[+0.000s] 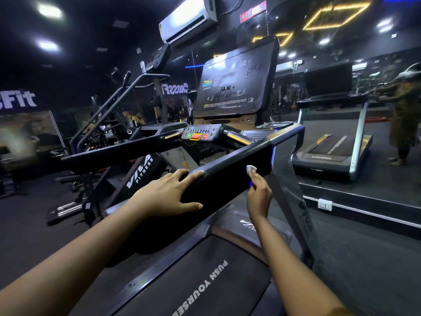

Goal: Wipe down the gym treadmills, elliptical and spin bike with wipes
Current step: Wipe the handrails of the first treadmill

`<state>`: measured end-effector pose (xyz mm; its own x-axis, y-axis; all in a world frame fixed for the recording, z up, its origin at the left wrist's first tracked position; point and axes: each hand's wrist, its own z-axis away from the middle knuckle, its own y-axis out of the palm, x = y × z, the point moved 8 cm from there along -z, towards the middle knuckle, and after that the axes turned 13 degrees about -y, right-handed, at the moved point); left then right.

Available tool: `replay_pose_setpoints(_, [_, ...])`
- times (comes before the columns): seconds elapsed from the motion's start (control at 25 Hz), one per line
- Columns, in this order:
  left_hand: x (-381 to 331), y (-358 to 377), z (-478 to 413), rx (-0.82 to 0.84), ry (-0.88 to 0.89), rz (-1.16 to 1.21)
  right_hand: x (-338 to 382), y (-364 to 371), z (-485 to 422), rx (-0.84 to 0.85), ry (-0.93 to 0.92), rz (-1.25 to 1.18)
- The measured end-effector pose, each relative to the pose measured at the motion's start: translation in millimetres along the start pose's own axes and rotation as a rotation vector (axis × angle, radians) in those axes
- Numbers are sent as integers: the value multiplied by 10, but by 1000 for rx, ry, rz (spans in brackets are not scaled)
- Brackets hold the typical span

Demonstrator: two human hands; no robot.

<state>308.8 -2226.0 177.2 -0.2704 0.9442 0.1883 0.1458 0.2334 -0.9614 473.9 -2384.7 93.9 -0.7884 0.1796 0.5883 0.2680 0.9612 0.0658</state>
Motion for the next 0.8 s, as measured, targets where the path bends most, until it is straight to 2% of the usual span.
replay_pose_setpoints(0.16, [-9, -12, 1, 8, -10, -6, 66, 60, 371, -83, 51, -17])
replay_pose_setpoints(0.32, [-16, -12, -6, 21, -10, 1, 443, 81, 734, -144, 70, -55])
replay_pose_setpoints(0.4, [-20, -11, 1, 24, -12, 3, 679, 109, 900, -134, 85, -84])
replay_pose_setpoints(0.52, [-32, -42, 23, 26, -15, 9, 1052, 104, 1066, -46, -26, -130])
replay_pose_setpoints(0.64, [-42, -89, 86, 55, -21, 53, 1086, -32, 866, 32, -97, -197])
replay_pose_setpoints(0.8, [192, -232, 311, 34, -58, 87, 755, -121, 127, -8, -26, -77])
